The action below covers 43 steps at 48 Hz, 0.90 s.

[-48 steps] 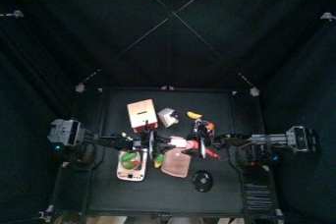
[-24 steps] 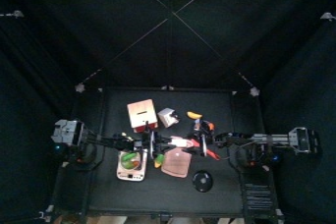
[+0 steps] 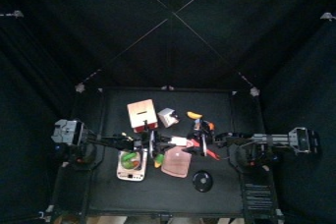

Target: Disassemble salmon sushi

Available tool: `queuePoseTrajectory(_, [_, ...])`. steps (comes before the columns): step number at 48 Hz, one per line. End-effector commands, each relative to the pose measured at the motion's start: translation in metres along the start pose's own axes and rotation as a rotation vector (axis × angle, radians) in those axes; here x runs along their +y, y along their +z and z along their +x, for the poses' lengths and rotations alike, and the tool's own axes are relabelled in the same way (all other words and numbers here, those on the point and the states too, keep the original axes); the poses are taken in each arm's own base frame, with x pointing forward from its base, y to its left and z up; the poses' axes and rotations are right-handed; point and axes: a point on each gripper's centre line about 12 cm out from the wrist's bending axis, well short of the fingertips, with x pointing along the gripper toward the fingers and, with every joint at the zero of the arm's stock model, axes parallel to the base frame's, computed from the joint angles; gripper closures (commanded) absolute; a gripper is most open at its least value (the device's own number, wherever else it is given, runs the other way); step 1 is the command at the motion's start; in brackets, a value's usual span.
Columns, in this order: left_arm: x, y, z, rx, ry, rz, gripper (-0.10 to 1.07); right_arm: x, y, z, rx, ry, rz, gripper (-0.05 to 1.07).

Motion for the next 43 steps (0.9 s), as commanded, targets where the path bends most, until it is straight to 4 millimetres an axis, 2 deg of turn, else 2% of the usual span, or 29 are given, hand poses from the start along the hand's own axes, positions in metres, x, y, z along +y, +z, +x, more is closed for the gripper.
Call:
queuePoseTrajectory(1, [-0.005,0.012,0.007,-0.045,-0.019,-0.001,0.32,0.005,0.013,-0.003,-0.04,0.018,-0.005,0.02])
queuePoseTrajectory(20, [-0.005,0.012,0.006,-0.045,-0.02,0.001,0.32,0.005,0.014,-0.003,-0.042,0.016,-0.002,0.42])
queuePoseTrajectory(25, [-0.003,0.011,0.005,-0.041,-0.014,-0.001,0.32,0.005,0.013,-0.004,-0.044,0.015,-0.002,0.46])
queuePoseTrajectory(43, [0.0,0.009,0.002,-0.031,-0.004,0.001,0.32,0.007,0.014,-0.018,-0.068,0.016,-0.005,0.47])
